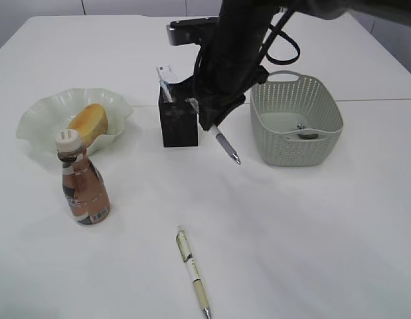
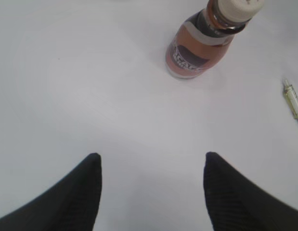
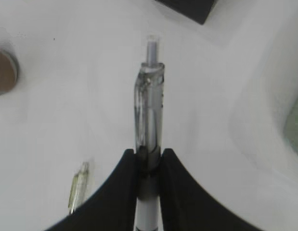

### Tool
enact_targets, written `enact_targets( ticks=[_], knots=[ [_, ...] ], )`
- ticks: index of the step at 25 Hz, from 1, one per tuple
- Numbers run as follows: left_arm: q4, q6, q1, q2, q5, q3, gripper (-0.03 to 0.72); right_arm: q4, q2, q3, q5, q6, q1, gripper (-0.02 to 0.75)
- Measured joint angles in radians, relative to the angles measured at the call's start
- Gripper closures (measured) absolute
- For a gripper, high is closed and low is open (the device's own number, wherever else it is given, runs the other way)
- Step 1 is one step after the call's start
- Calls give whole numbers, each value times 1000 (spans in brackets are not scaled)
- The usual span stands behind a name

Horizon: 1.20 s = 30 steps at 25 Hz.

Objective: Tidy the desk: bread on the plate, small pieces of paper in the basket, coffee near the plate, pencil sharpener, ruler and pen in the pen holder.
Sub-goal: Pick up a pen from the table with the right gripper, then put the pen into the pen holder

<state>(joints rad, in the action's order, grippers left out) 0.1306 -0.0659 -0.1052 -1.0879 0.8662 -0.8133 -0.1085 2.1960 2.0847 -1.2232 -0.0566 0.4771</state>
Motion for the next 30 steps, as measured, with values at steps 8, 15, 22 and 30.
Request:
enact_targets(
  ticks=[8, 15, 22, 30],
  knots=[
    [0, 0, 0, 0, 14, 0, 202, -2, -239, -370, 78, -33, 0, 644],
    [2, 0, 0, 0, 28, 0, 202, 0, -479, -710, 464, -57, 0, 644],
    [2, 0, 0, 0, 46, 0, 202, 0, -494, -841, 900, -91, 0, 644],
    [3, 0, 0, 0, 52, 0, 202, -2, -394, -841, 1341, -93, 0, 644]
  ],
)
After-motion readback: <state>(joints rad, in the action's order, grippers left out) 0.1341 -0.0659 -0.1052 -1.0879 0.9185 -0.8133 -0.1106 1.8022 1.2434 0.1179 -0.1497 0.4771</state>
